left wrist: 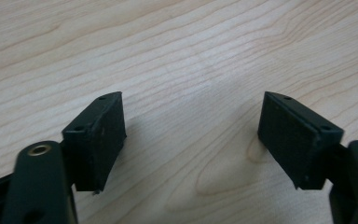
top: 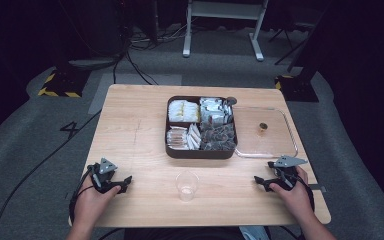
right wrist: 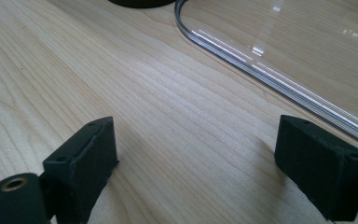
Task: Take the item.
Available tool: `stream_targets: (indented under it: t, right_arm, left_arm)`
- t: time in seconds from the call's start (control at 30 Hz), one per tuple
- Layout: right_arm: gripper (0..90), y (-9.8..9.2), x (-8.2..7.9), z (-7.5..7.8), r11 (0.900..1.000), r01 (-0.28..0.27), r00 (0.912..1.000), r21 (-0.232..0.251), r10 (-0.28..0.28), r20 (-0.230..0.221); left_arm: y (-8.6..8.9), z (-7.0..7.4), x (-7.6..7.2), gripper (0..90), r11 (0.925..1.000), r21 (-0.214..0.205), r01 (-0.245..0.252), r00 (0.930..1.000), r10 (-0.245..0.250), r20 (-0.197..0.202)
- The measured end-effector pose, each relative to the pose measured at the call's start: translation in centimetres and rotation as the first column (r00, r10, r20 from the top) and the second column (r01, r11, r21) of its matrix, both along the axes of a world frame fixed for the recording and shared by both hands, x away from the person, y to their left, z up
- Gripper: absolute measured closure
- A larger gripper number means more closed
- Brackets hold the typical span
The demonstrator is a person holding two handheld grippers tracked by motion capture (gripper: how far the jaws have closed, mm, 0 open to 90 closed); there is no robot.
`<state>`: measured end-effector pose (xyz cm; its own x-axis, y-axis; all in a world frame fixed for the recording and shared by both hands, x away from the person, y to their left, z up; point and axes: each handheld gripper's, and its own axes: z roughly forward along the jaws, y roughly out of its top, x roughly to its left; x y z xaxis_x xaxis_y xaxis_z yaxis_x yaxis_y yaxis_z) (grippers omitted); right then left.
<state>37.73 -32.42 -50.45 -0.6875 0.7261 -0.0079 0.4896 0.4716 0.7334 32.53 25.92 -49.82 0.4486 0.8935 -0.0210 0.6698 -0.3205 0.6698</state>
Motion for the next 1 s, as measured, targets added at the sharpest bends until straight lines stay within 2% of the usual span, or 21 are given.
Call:
stream_targets:
  t: [0.03, 0.1, 0.17, 0.23, 0.3, 0.5, 0.6, 0.73, 0.83, 0.93, 1.0]
  right_arm:
    - [12.8, 0.0, 0.0, 0.0, 1.0, 0.0, 1.0, 0.0, 0.0, 0.0]
    - [12.9, 0.0, 0.0, 0.0, 1.0, -0.001, 1.0, 0.001, 0.001, 0.0]
    - [13.4, 0.0, 0.0, 0.0, 1.0, -0.003, 1.0, 0.002, 0.003, -0.001]
    - [13.6, -0.1, 0.0, 0.0, 1.0, -0.002, 1.0, 0.004, 0.002, -0.003]
    - [13.6, 0.0, 0.0, 0.0, 1.0, -0.003, 1.0, 0.005, 0.003, -0.003]
    - [14.1, -0.1, 0.1, 0.0, 1.0, -0.008, 1.0, 0.004, 0.008, -0.002]
    - [14.2, -0.1, 0.1, 0.0, 0.9999, -0.01, 0.9999, 0.006, 0.01, -0.003]
    - [14.8, -0.2, 0.1, 0.0, 0.9998, -0.02, 0.9998, 0.008, 0.02, -0.001]
    - [15.3, -0.4, 0.2, 0.0, 0.9995, -0.03, 0.9995, 0.008, 0.03, 0.0]
    - [15.3, -0.4, 0.2, 0.0, 0.9995, -0.031, 0.9995, 0.008, 0.031, 0.001]
    - [15.3, -0.4, 0.2, 0.0, 0.9995, -0.031, 0.9995, 0.008, 0.031, 0.002]
  left_arm:
    - [0.1, 0.2, 0.0, 32.8, 1.0, 0.007, -0.001, 1.0, 0.001, -0.004]
    - [0.0, 1.0, -0.1, 33.6, 0.9998, -0.018, 0.0, 0.9999, 0.0, 0.014]
    - [-0.1, 1.5, -0.2, 38.3, 0.9983, -0.057, 0.008, 1.0, -0.008, 0.002]
    - [-0.4, 2.1, -0.3, 38.3, 0.9942, -0.102, 0.034, 0.9994, -0.035, -0.004]
    - [-0.7, 2.7, -0.2, 38.6, 0.9922, -0.112, 0.054, 0.9985, -0.054, -0.001]
    - [-1.9, 5.1, 0.4, 40.5, 0.9894, -0.1, 0.105, 0.9939, -0.101, 0.045]
    - [-2.5, 6.5, 1.1, 42.2, 0.984, -0.13, 0.122, 0.9906, -0.112, 0.078]
    - [-3.5, 7.9, 2.1, 43.5, 0.9798, -0.136, 0.146, 0.9854, -0.132, 0.107]
    - [-4.5, 8.9, 3.0, 42.1, 0.9771, -0.13, 0.169, 0.9807, -0.153, 0.121]
    - [-5.3, 9.7, 3.8, 40.3, 0.9756, -0.117, 0.186, 0.9725, -0.165, 0.164]
    - [-5.8, 10.3, 4.5, 40.3, 0.9704, -0.133, 0.202, 0.9688, -0.178, 0.173]
